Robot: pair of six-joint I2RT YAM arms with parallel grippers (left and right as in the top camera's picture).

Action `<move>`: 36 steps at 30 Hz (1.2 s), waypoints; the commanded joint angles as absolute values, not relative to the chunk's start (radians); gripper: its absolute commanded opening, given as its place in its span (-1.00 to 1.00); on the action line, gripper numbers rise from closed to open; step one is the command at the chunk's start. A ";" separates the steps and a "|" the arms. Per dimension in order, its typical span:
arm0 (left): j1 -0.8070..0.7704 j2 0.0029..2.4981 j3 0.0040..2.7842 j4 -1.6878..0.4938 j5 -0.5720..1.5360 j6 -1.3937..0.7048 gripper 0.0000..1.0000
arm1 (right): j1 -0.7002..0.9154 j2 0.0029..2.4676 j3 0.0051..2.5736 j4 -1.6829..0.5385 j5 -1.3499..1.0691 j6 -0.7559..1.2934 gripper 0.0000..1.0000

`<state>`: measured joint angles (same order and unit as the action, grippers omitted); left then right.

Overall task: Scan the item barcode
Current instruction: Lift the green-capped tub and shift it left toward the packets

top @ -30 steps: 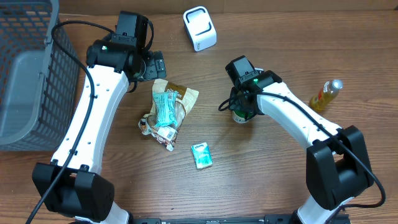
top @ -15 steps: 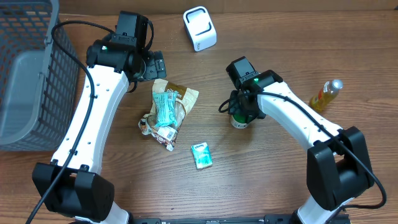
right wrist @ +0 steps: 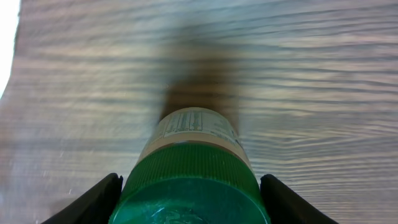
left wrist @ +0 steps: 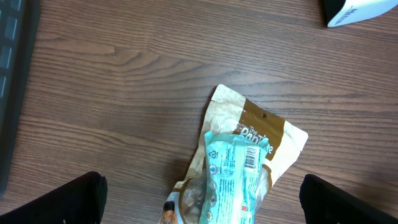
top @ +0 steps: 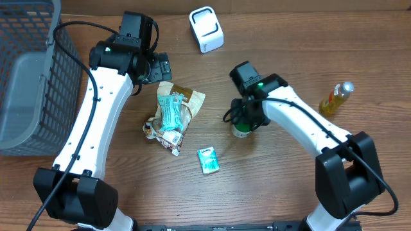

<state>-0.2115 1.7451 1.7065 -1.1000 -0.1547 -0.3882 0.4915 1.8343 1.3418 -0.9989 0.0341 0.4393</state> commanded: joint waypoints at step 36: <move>-0.216 1.733 1.723 -1.100 -0.164 -0.373 1.00 | 0.641 1.848 1.328 -0.930 0.097 0.292 0.13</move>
